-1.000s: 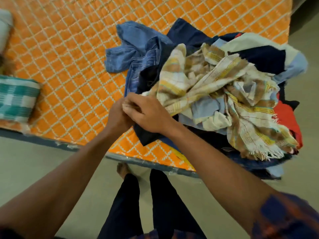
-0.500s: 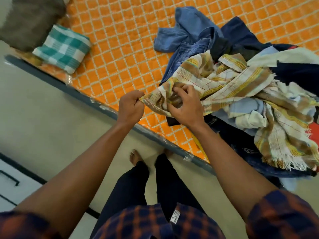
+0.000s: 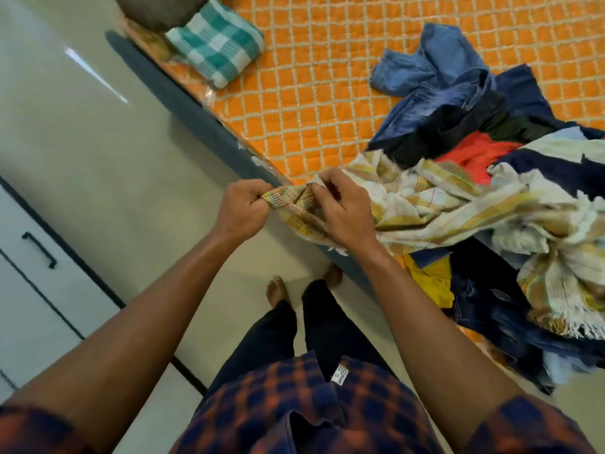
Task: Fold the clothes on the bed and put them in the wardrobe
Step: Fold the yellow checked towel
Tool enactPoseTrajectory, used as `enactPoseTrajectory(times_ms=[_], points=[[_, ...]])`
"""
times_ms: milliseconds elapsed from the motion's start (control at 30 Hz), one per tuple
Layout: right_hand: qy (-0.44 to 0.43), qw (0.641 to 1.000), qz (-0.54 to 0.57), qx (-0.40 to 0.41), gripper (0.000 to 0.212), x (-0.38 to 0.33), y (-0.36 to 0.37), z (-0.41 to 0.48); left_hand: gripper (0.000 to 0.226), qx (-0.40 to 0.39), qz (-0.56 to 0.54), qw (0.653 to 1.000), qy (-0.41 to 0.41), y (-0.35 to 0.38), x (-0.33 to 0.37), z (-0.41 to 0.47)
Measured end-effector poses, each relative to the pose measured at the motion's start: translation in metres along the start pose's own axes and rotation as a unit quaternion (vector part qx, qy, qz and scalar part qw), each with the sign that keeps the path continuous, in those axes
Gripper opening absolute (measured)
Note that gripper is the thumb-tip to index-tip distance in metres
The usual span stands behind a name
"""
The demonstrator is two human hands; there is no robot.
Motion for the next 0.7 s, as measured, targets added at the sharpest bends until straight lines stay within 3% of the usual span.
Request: enactPoseTrajectory(times_ms=[133,233,367,467,500,567,633,700], points=[[0.005,0.992,0.014,-0.129,0.017,-0.065,0.045,-0.020,0.029,0.015,0.033,0.997,-0.061,-0.051,-0.021,-0.057],[0.029,0.965,-0.003,-0.260,0.016,-0.103,0.081,-0.036,0.023,0.025,0.004,0.994,-0.102,-0.084,-0.020,-0.093],[-0.075,0.900,-0.119,-0.413,0.015,-0.158,0.124,-0.055,0.055,0.066,-0.093,0.991,-0.074,-0.118,0.000,-0.128],[-0.162,0.848,-0.190,-0.467,0.017,-0.193,0.142,-0.060,0.041,0.111,-0.134,0.980,-0.094,-0.135,0.013,-0.149],[-0.194,0.825,-0.204,-0.491,0.016,-0.214,0.151,-0.064,0.033,0.164,-0.127,0.972,-0.109,-0.147,0.016,-0.164],[-0.224,0.812,-0.195,-0.502,0.015,-0.231,0.153,-0.061,0.030,0.225,-0.118,0.960,-0.119,-0.151,0.018,-0.176],[-0.267,0.787,-0.188,-0.524,0.011,-0.250,0.158,-0.062,0.034,0.303,-0.061,0.944,-0.112,-0.154,0.019,-0.195],[-0.298,0.769,-0.191,-0.532,0.010,-0.259,0.161,-0.059,0.028,0.323,0.025,0.938,-0.125,-0.154,0.023,-0.209]])
Point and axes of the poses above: each hand's wrist, its own z-axis towards the middle knuckle, its own y-axis out of the palm, x = y × z, the point moved 1 cm from there along z, towards the middle knuckle, and after that the axes turned 11 degrees about y, right-handed, at the moved point
